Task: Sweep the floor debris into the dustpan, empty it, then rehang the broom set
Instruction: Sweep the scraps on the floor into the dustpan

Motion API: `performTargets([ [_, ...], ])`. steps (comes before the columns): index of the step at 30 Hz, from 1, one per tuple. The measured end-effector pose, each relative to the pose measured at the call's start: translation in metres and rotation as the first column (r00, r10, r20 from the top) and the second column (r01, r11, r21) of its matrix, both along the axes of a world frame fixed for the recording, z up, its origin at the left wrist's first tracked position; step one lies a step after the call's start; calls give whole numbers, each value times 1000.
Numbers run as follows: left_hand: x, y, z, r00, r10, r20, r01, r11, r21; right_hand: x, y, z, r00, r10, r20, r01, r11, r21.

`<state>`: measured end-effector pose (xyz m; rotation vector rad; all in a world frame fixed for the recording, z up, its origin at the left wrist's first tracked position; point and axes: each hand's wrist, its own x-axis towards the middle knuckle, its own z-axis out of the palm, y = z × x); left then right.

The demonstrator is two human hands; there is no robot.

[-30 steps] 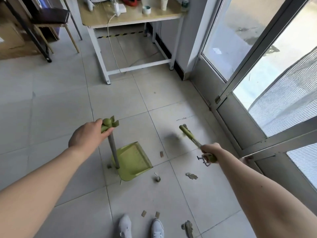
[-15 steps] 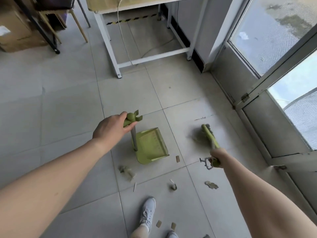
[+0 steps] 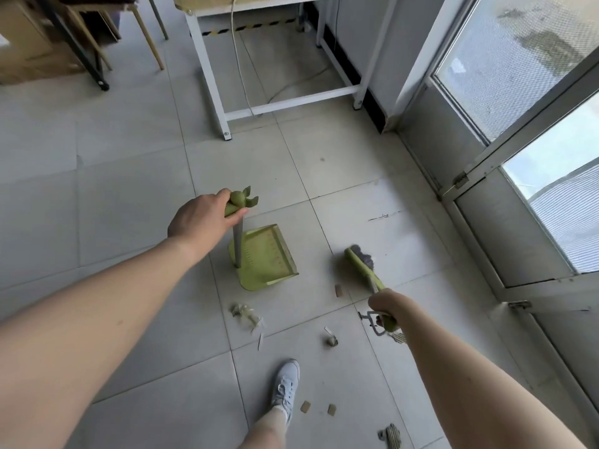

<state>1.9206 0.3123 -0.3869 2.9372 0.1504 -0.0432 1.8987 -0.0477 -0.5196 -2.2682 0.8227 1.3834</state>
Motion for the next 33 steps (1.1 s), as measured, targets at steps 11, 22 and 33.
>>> performTargets([
  [11,-144,6,6,998,-47,50,47,999,-1,-171,68,18,968,251,11,-252,967,46],
  [22,-304,29,10,996,-76,54,79,995,-55,-325,85,51,936,-299,185,260,943,208],
  [33,-371,52,5,986,-167,22,168,966,-197,-406,67,72,776,-530,342,518,845,135],
])
